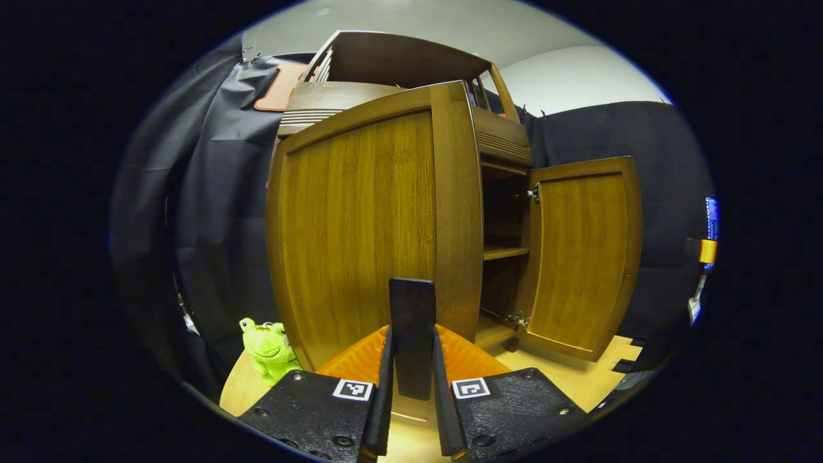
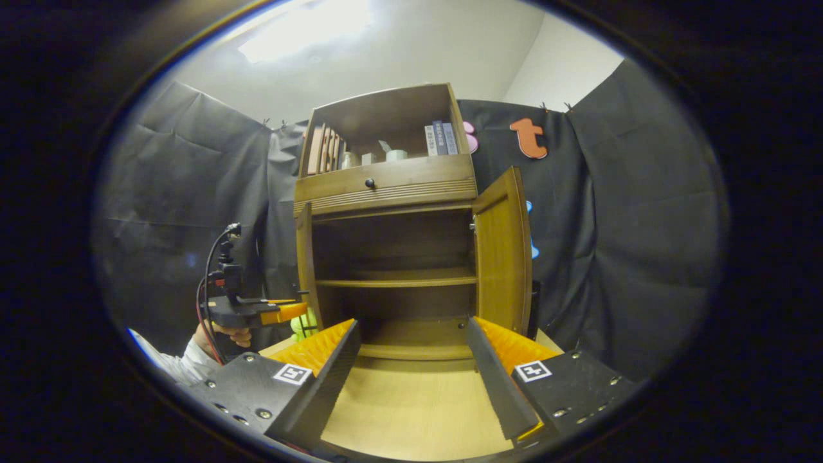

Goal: Open the right door of the double-door shoe cabinet with the right hand, and open the left door with the left hand.

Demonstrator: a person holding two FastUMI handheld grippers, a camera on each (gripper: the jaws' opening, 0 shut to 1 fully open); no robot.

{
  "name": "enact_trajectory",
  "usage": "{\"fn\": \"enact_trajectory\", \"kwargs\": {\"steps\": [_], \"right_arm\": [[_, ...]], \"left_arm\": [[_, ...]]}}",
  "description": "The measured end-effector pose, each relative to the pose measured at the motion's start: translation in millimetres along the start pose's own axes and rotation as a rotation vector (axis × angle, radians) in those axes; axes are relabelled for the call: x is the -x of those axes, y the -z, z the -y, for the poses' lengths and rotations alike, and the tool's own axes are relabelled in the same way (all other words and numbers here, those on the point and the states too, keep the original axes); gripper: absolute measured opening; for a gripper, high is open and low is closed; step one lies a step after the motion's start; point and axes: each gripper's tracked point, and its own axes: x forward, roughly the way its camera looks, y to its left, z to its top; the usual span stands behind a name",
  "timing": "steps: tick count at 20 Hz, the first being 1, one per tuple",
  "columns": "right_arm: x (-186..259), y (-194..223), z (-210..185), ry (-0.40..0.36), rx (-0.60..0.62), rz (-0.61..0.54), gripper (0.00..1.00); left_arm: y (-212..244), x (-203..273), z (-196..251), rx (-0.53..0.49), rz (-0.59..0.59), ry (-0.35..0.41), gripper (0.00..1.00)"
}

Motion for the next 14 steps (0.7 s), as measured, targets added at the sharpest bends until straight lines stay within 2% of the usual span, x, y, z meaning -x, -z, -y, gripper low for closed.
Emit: {"fn": "enact_trajectory", "kwargs": {"steps": [8, 13, 14], "right_arm": [[1.1, 1.2, -16.4, -0.031, -0.006, 0.026, 0.99], [-7.0, 7.9, -38.1, -0.053, 0.034, 0.032, 0.99], [-10.0, 8.0, -42.9, -0.055, 0.041, 0.036, 0.99]], "left_arm": [[-5.5, 7.9, -19.4, -0.042, 0.033, -0.085, 0.30], [1.7, 23.1, -32.4, -0.054, 0.032, -0.103, 0.31], [2.7, 25.2, -36.4, -0.052, 0.030, -0.114, 0.28]]}}
